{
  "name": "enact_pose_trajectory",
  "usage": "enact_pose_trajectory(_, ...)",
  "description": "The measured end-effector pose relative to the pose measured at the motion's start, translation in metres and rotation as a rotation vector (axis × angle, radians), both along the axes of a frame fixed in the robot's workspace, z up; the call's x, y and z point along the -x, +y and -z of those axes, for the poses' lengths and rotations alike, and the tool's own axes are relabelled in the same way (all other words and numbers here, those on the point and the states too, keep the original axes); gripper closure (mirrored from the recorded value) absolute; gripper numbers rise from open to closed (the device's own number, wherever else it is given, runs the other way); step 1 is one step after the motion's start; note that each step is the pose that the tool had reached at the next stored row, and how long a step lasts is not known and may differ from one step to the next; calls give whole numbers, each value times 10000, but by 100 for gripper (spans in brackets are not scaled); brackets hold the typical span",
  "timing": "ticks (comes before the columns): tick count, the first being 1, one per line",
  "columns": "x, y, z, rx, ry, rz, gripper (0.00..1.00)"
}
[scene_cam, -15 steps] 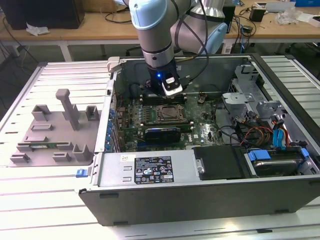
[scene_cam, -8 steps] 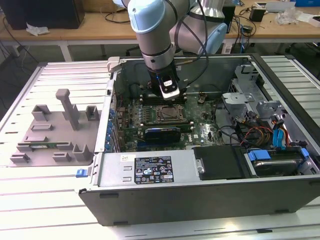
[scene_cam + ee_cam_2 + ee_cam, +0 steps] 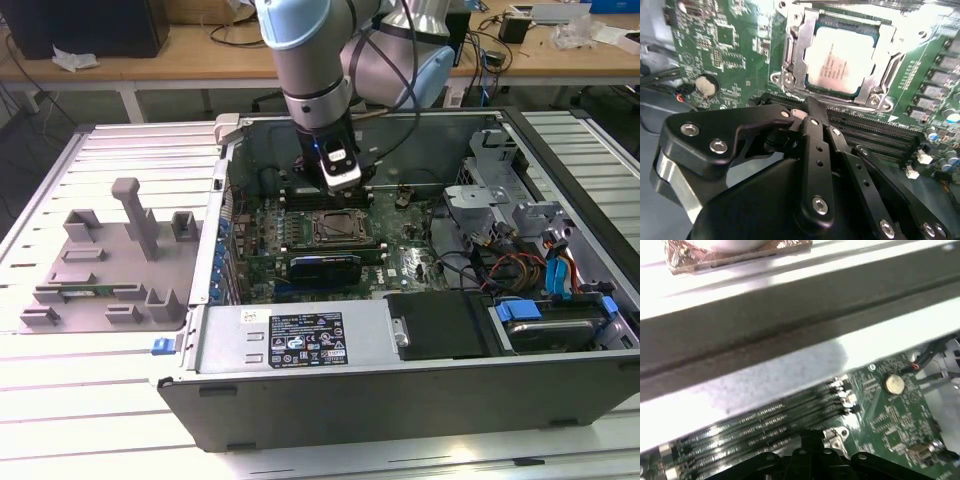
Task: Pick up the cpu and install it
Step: 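Install the first cpu locking lever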
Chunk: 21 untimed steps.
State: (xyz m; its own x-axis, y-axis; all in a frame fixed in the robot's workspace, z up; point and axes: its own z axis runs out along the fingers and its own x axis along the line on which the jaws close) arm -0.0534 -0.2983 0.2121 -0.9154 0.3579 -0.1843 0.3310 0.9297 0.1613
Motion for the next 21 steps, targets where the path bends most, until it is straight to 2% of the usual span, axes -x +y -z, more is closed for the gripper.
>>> enact_pose_trajectory(2, -4, 0, -18, 320, 0, 3, 89)
enact_pose_trajectory(3, -5, 0, -36, 562, -1, 4, 89)
enact_pose_trajectory(4, -5, 0, -48, 621, 1, 4, 89)
enact_pose_trajectory(5, -6, 0, -73, 649, 0, 3, 89)
enact_pose_trajectory(9, -5, -1, -169, 654, 1, 5, 89)
enact_pose_trajectory(13, -5, -1, -177, 653, 1, 4, 89)
enact_pose_trajectory(14, -6, -1, -177, 654, 60, 0, 89)
enact_pose_trajectory(15, -9, -2, -176, 655, 258, -5, 89)
enact_pose_trajectory(16, -13, -2, -174, 655, 490, -13, 89)
enact_pose_trajectory(19, -31, -1, -171, 686, 1023, -28, 89)
enact_pose_trajectory(20, -43, -1, -170, 714, 1271, -35, 89)
enact_pose_trajectory(21, -48, -1, -169, 731, 1401, -40, 89)
